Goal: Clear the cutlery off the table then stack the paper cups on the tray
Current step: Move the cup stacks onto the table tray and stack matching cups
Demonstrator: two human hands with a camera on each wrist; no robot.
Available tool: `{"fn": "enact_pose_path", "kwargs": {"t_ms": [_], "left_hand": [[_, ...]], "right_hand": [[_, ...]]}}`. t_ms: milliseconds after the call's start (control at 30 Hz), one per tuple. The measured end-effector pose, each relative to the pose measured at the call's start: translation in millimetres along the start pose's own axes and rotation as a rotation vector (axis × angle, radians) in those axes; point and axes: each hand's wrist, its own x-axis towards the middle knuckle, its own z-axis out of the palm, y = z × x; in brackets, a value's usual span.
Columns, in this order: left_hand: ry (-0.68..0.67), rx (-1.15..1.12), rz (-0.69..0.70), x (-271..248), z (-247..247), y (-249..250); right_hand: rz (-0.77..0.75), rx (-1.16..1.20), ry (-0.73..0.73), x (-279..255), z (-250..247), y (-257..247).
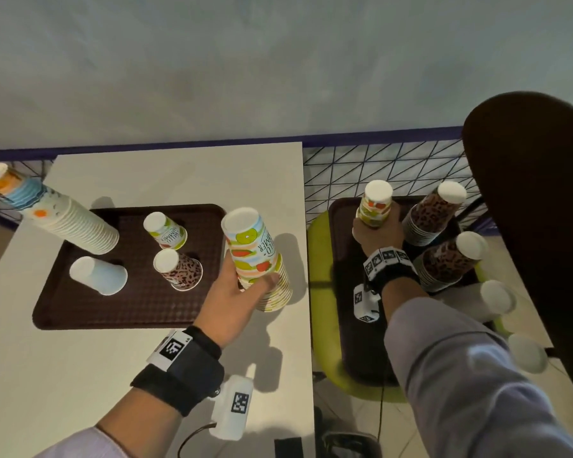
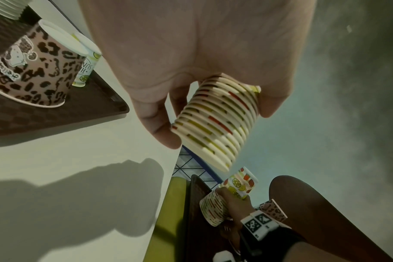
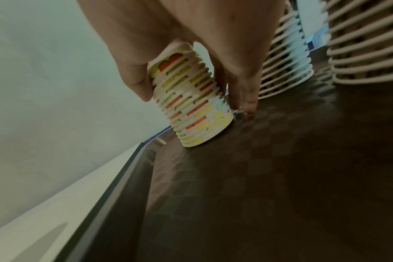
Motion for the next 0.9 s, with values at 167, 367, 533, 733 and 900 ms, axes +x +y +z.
{"fn": "enact_pose_path", "kwargs": {"t_ms": [167,367,533,733,900], "left_hand": [[-0.019,-0.036,-0.025,-5.5,2.3,0.9],[-0.009,-0.047,-0.017,-23.3,-10.4,3.3],[0.028,-0.052,-0.004,-44.9,-36.2,6.5],[0.089,-0.077,-0.007,-74.7,-75.5,3.0],[0.187,-0.109,0.004,-91.4,-116.2,0.3]], "right_hand": [[-0.033,-0.059,-0.055,-15.3,-13.6,2.8],[-0.003,0.113,-0.050,-64.3,-39.7,2.7],[-0.068,0.246,-0.043,-123.0,-54.3,-13.4],[-0.042,0.402,-0.256,-185.7,-46.9,-30.2],[-0.005,0.552,-0.533,-225.6,-12.2,-73.5]]}}
